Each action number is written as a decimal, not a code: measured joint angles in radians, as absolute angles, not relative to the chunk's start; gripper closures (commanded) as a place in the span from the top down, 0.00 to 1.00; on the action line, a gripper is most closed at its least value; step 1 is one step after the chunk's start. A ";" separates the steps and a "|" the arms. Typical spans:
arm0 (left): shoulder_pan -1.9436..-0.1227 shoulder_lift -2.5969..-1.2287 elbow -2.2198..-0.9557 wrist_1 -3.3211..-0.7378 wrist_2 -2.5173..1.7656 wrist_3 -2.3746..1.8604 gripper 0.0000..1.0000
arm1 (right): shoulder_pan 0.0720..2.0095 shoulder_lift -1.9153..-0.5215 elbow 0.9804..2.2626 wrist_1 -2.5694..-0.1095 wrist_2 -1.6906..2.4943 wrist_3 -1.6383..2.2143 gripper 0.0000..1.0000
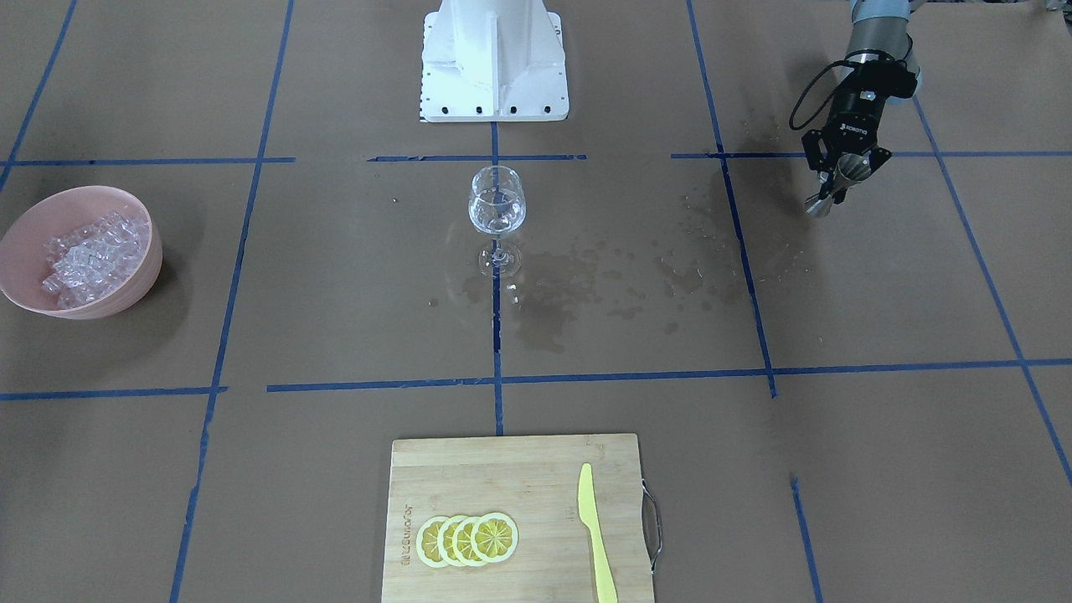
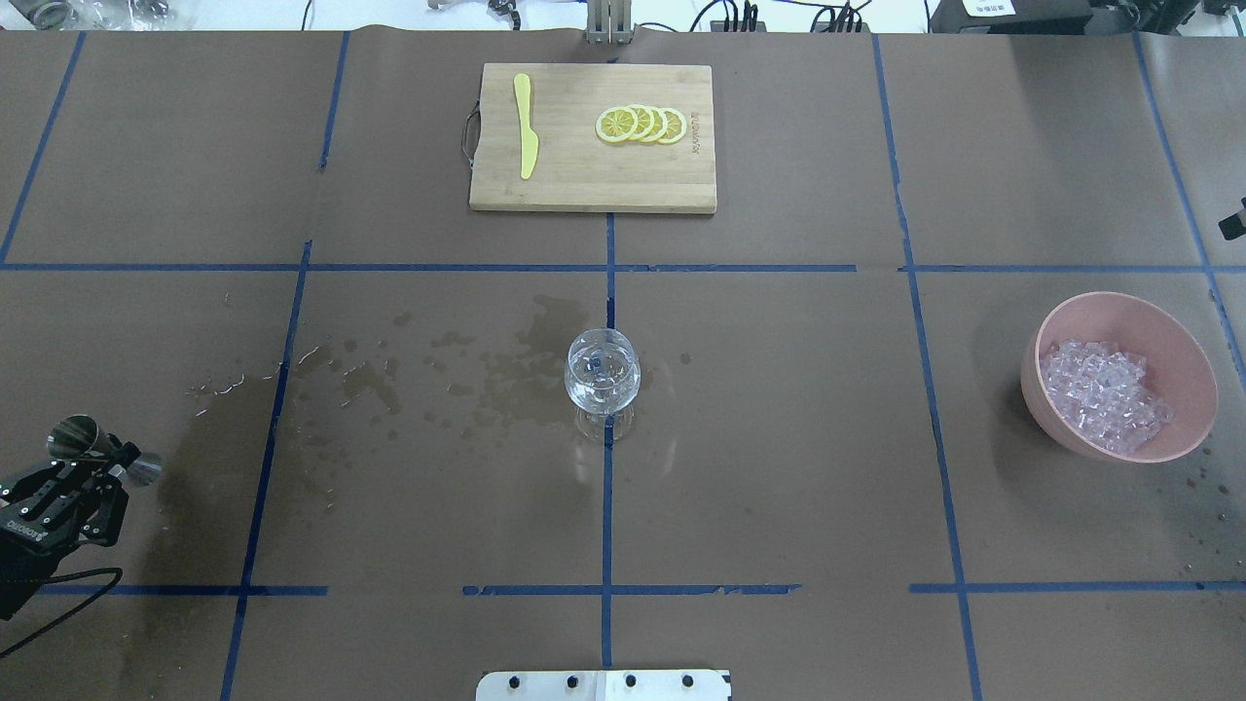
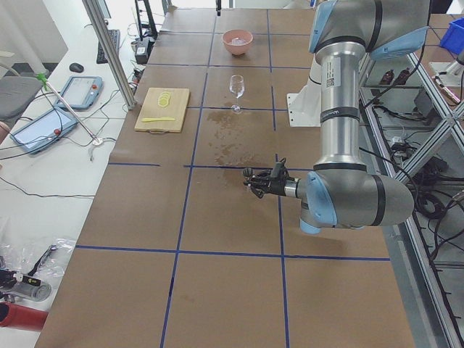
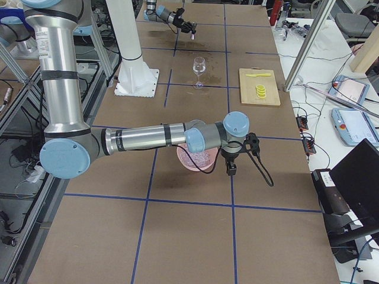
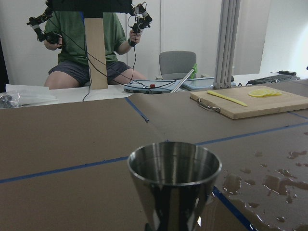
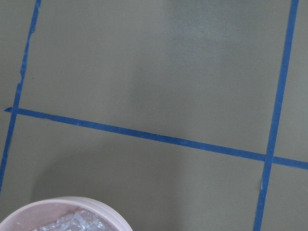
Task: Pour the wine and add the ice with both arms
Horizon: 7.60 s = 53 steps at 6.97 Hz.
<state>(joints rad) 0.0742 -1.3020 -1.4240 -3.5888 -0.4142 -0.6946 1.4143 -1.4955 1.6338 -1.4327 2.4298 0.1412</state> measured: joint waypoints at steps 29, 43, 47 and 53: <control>-0.047 -0.914 -1.504 -3.552 -1.141 -0.545 1.00 | 1.415 -1.531 1.700 -1.432 2.430 0.199 1.00; -1.343 -1.495 -1.661 -2.312 -2.307 -0.489 1.00 | 1.015 -1.724 1.826 -1.069 2.234 0.809 0.75; -1.344 -1.489 -1.670 -2.318 -2.302 -0.487 1.00 | 1.001 -1.729 1.801 -1.069 2.228 0.830 0.00; -1.344 -1.448 -1.682 -2.376 -2.301 -0.487 1.00 | 1.049 -1.676 1.965 -1.154 2.249 0.860 0.00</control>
